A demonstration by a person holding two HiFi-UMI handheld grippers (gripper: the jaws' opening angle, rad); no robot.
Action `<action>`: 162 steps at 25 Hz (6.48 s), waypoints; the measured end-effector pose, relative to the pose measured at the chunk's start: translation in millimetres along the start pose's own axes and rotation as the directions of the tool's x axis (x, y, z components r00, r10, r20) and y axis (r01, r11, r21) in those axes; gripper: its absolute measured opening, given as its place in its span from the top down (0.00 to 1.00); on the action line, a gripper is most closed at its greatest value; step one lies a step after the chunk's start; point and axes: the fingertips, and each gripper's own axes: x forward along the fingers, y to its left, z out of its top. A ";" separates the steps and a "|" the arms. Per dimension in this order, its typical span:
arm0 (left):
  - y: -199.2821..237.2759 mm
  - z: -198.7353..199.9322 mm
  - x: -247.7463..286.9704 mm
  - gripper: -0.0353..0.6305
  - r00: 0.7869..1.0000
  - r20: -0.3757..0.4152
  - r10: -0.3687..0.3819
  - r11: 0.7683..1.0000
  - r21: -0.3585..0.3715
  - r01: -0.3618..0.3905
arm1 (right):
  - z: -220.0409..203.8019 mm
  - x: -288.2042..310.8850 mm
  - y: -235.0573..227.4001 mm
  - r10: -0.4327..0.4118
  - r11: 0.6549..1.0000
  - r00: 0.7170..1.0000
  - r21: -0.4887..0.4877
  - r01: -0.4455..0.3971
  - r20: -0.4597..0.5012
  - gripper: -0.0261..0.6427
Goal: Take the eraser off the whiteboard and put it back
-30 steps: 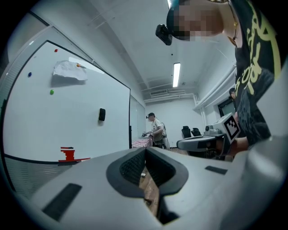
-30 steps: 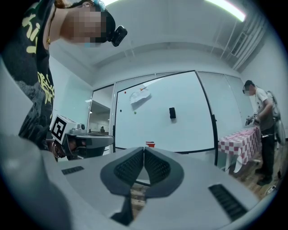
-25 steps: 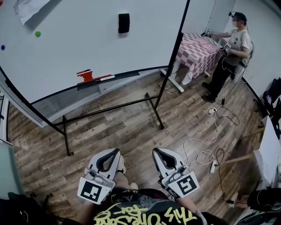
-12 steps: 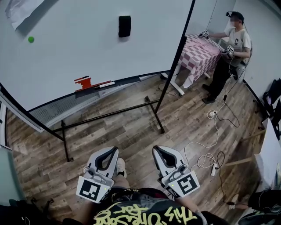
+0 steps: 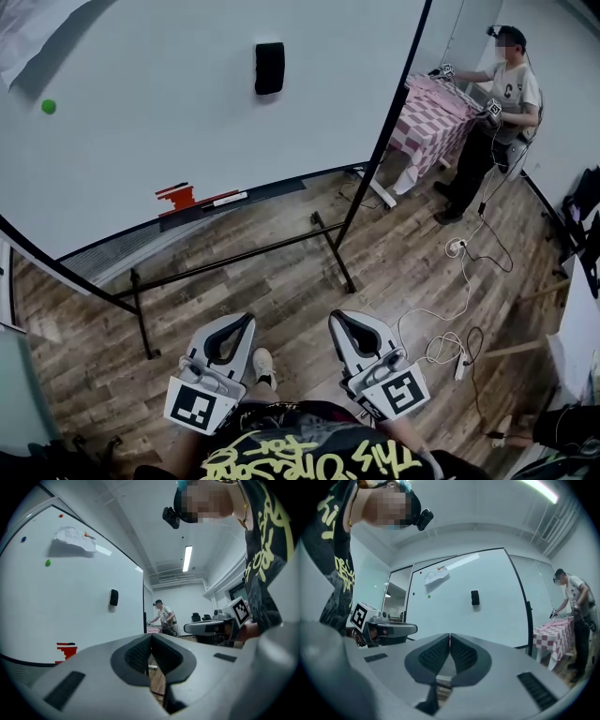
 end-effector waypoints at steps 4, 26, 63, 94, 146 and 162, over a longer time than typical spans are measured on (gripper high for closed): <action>19.7 0.2 10.3 0.94 1.000 -0.002 -0.006 1.000 -0.001 0.006 | -2.8 20.5 -5.3 -0.004 1.000 1.000 -0.001 0.004 -0.002 0.95; 109.2 6.0 65.7 0.94 0.996 0.009 -0.087 0.996 0.015 0.087 | -9.1 115.3 -33.3 -0.064 0.998 0.998 -0.013 0.064 0.004 0.95; 138.6 -13.5 82.6 0.94 0.993 -0.006 -0.120 0.992 -0.036 0.120 | -11.9 151.2 -38.2 -0.076 0.997 0.997 -0.034 0.075 -0.025 0.94; 194.8 -6.9 108.0 0.94 1.000 0.001 0.031 0.999 -0.031 -0.031 | 37.5 226.0 -112.6 -0.084 0.985 0.996 -0.149 0.083 0.002 0.82; 227.9 -16.7 93.7 0.94 0.986 -0.046 0.157 0.987 -0.026 -0.159 | 138.8 335.6 -162.4 -0.152 0.972 0.964 -0.143 0.186 0.219 0.57; 235.7 -17.4 83.5 0.94 0.976 -0.058 0.210 0.977 -0.009 -0.211 | 131.7 356.6 -165.3 -0.188 0.962 0.953 -0.152 0.227 0.236 0.57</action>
